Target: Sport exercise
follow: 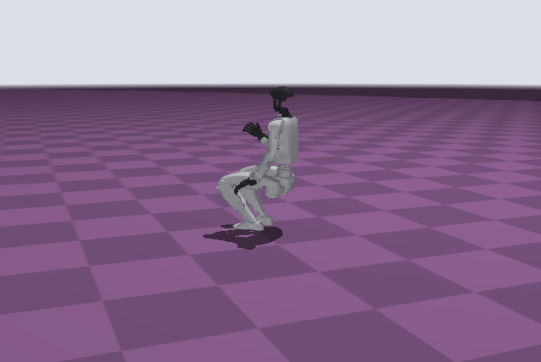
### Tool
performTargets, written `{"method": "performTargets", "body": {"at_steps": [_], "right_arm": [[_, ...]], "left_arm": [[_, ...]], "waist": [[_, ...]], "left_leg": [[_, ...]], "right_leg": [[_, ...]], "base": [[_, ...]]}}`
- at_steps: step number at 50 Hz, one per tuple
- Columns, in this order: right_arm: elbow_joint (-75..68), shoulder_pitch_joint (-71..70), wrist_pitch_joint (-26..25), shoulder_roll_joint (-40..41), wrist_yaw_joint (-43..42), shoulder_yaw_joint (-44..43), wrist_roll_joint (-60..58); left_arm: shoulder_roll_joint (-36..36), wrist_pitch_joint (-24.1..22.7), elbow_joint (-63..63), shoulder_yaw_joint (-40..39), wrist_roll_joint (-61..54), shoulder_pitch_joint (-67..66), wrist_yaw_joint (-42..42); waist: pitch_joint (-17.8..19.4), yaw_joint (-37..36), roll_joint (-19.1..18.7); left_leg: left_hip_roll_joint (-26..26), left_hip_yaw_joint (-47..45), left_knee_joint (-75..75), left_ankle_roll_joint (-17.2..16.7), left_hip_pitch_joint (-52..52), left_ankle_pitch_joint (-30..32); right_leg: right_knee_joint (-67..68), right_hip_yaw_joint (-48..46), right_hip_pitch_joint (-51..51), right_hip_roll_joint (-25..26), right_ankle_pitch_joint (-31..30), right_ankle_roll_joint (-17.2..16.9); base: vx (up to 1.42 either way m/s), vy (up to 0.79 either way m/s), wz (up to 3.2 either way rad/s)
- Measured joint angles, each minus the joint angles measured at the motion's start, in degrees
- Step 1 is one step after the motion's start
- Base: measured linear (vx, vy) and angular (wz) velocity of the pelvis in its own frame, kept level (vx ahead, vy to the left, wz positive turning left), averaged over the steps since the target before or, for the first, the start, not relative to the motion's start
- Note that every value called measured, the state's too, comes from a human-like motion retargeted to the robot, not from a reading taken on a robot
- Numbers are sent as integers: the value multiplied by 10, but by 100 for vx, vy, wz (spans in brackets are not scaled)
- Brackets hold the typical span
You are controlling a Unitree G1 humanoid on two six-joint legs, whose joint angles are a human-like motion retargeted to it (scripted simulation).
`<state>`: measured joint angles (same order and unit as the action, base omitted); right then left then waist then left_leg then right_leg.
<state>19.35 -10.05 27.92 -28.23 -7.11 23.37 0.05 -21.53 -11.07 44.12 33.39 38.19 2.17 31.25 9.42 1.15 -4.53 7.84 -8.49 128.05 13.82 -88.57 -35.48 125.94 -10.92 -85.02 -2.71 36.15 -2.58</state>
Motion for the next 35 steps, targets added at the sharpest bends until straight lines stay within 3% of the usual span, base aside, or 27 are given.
{"method": "performTargets", "body": {"at_steps": [13, 19, 27, 35], "right_arm": [[4, -2, 1, -6, 7, -9, -27], [-5, 5, -6, -9, 14, -7, -49], [14, 53, 17, -6, -34, -42, -50], [115, 82, 79, 14, -168, -93, -54]], "left_arm": [[-10, -14, -15, 18, -5, 9, -25], [-39, -37, -87, 30, 1, 35, -54], [-119, -132, -423, -19, -35, 61, -59], [-143, -218, -761, -92, -77, 185, 52]], "waist": [[6, 30, 3], [6, 40, 4], [8, 53, 9], [15, 79, 11]], "left_leg": [[14, 5, 6, 8, -3, 0], [22, 1, 9, 10, 1, -2], [26, -5, 10, 2, 5, -2], [15, -8, 6, -23, 14, 17]], "right_leg": [[-5, -4, -6, 4, -12, -22], [-4, -3, -5, 2, -10, -28], [0, -2, -2, -5, -4, -38], [7, 8, 16, -7, 2, -51]], "base": [[-1, 6, -25], [1, 5, -21], [0, 0, 0], [0, 0, 0]]}}
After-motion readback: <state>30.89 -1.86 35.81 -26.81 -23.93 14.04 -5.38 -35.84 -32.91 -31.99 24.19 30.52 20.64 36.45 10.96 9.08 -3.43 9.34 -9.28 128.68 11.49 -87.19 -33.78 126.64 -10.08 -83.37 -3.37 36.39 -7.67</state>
